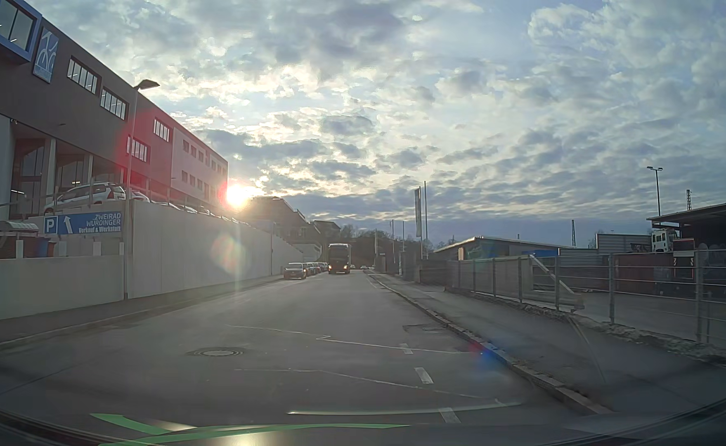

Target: Follow the waypoints while adhering to traffic rules and regulations

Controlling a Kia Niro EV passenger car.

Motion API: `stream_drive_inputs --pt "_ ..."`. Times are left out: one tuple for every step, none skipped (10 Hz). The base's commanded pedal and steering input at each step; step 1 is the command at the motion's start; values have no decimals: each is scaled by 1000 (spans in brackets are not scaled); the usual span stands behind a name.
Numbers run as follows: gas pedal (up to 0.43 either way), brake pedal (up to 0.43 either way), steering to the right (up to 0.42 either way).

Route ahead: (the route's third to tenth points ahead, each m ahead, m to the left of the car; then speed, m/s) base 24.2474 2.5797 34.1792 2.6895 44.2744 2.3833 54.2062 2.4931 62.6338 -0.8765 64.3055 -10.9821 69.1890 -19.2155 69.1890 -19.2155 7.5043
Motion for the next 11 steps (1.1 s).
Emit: stream_drive_inputs --pt "87 0 -1" --pt "47 0 -1" --pt "0 0 0" --pt "0 0 0" --pt "0 0 0" --pt "0 0 0" --pt "0 0 0" --pt "0 0 0" --pt "0 0 0" --pt "0 0 0" --pt "0 0 0"
